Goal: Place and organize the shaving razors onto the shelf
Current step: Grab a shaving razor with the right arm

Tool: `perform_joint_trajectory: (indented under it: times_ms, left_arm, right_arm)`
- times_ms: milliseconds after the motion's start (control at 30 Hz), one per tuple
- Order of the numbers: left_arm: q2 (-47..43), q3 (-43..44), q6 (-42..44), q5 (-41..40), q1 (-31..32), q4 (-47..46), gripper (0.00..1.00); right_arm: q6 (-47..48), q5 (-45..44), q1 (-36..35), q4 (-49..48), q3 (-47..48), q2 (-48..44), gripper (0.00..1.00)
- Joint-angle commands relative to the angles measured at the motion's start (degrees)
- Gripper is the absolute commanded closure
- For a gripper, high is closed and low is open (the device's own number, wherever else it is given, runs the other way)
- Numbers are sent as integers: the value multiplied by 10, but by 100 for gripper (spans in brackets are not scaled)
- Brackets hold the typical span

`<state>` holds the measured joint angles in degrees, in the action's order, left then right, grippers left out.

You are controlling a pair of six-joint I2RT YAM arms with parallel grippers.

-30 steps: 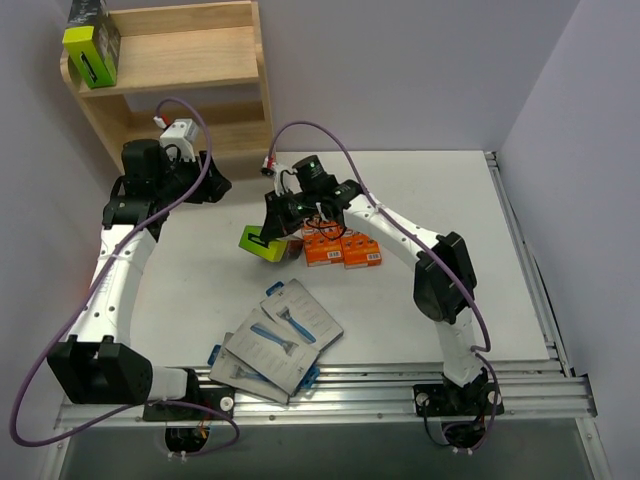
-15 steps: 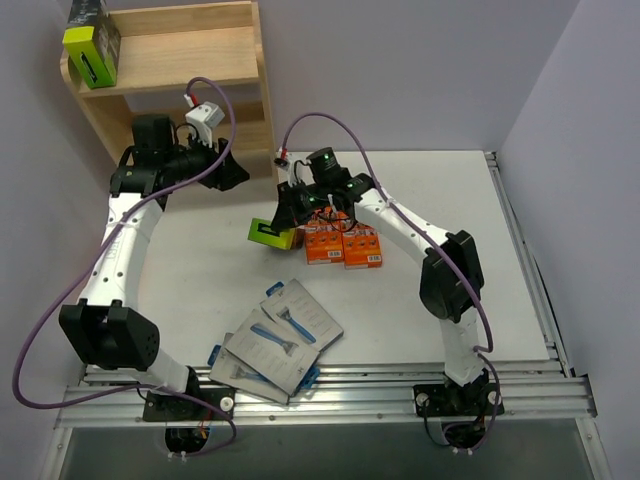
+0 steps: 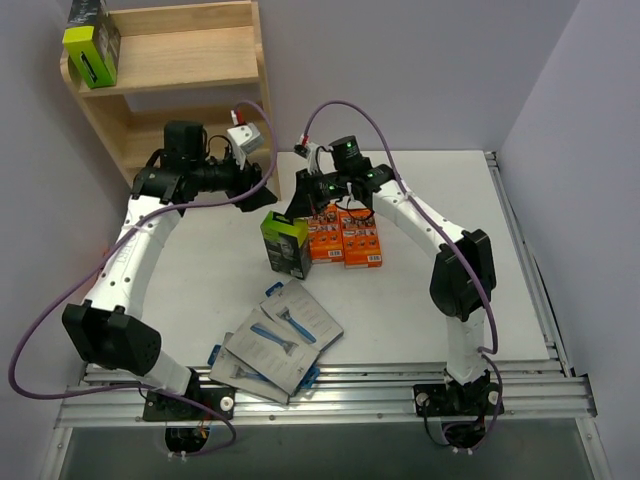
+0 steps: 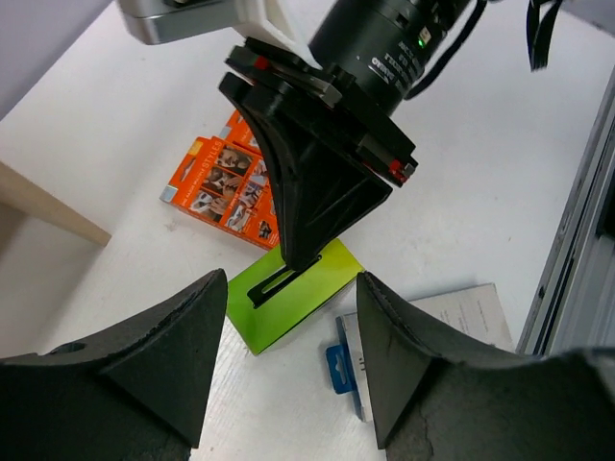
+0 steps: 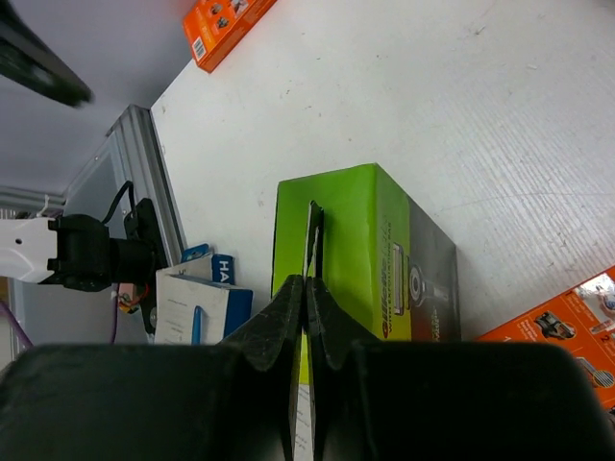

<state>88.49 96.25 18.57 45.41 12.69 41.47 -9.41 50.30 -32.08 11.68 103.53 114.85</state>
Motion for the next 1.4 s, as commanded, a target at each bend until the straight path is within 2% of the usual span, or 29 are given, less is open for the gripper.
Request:
perform_joint_trajectory:
  times_ms: [0,300,567,800,1000,1367]
  left_arm:
    - [21,14,75,-4,23,34,35]
    - [30,-19,185,-35,31,59,35]
    - [-7,-127,257,17,49,23,34]
    - [-18,-180,288,-34,101,-12,35]
    - [-5,-180,306,-68,132,-17,38]
    - [-29,-186,331,-141,150,-32,44]
  right_arm:
    - [18,52,-2,-10,0,-36,100]
    - [25,71,1,-25,-34,-58,100]
    - [17,91,13,-50,-59,-67,100]
    - [18,103,14,-52,-61,-67,100]
    - [20,121,16,-56,-64,-69,100]
    - [37,164,16,-53,-74,-81,100]
